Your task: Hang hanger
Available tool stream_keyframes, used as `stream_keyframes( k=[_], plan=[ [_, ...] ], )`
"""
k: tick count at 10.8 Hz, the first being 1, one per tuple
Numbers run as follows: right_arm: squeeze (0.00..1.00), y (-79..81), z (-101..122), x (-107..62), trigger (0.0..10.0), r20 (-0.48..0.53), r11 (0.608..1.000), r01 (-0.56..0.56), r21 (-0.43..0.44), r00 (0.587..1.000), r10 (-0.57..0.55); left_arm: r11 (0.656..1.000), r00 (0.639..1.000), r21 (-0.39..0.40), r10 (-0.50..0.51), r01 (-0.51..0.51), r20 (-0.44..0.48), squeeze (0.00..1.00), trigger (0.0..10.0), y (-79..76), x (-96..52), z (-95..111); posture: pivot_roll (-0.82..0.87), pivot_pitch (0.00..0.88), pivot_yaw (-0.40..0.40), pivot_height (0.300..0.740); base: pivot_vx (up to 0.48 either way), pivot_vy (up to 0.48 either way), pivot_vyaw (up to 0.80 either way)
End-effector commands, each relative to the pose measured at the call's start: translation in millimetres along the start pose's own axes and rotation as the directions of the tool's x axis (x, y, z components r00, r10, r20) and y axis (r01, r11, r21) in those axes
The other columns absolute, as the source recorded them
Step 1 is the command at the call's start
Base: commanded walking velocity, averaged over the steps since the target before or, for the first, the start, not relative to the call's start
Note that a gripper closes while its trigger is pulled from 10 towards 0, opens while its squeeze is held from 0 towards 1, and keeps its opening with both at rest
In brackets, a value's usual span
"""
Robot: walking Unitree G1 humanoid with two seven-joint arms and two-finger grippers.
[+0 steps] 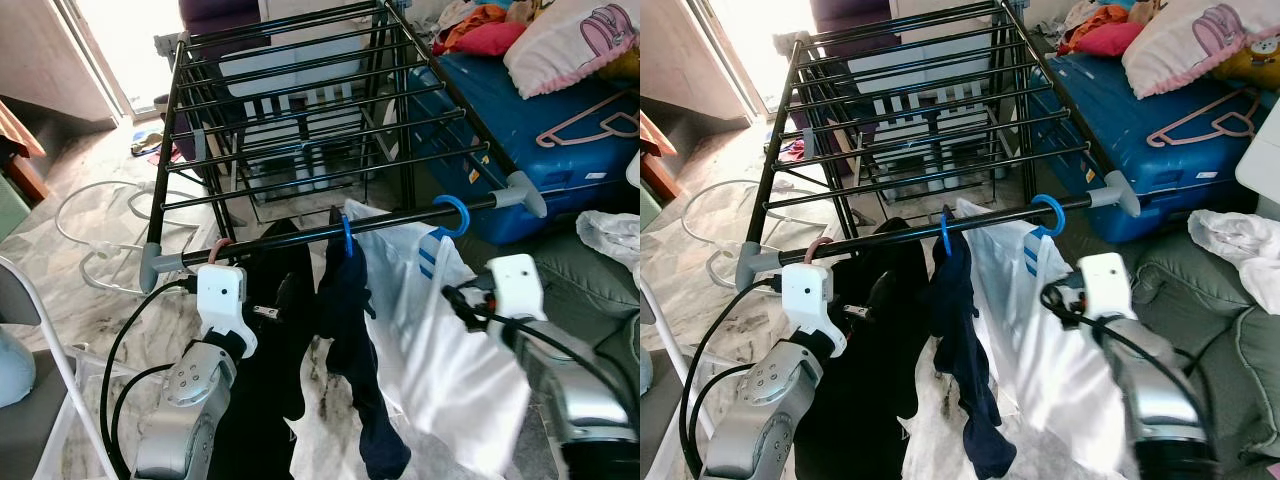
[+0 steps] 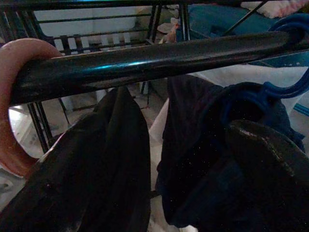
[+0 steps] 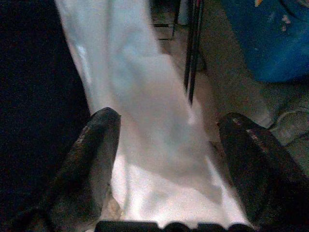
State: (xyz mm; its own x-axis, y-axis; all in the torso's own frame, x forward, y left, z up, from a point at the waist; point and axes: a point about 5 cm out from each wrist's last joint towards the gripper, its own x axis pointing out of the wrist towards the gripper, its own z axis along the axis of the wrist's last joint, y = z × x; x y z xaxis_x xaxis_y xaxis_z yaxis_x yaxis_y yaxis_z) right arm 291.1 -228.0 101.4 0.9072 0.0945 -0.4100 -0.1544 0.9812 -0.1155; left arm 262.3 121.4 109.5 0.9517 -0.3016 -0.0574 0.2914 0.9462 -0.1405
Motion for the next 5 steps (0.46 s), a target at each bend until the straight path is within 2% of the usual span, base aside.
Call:
stream_keyframes(
  k=[1, 5],
  plan=[
    [0.00, -6.4, 0.2, -0.9, 0.0, 0.001, 1.000, -0.009, 0.002, 1.000, 0.009, 1.000, 1.000, 0.028, 0.011, -0.010, -0.027, 0.00, 10.0, 4.6, 0.4, -3.0, -0.18, 0.000, 0.116, 0.740, 0.000, 0.000, 0.00],
    [0.00, -13.3, -2.2, -0.5, 0.0, -0.031, 0.997, -0.074, -0.016, 0.997, 0.073, 0.999, 0.999, 0.033, 0.007, -0.006, -0.039, 0.00, 10.0, 3.5, 0.3, -4.6, -0.18, 0.000, 0.116, 0.740, 0.000, 0.000, 0.00]
  ],
)
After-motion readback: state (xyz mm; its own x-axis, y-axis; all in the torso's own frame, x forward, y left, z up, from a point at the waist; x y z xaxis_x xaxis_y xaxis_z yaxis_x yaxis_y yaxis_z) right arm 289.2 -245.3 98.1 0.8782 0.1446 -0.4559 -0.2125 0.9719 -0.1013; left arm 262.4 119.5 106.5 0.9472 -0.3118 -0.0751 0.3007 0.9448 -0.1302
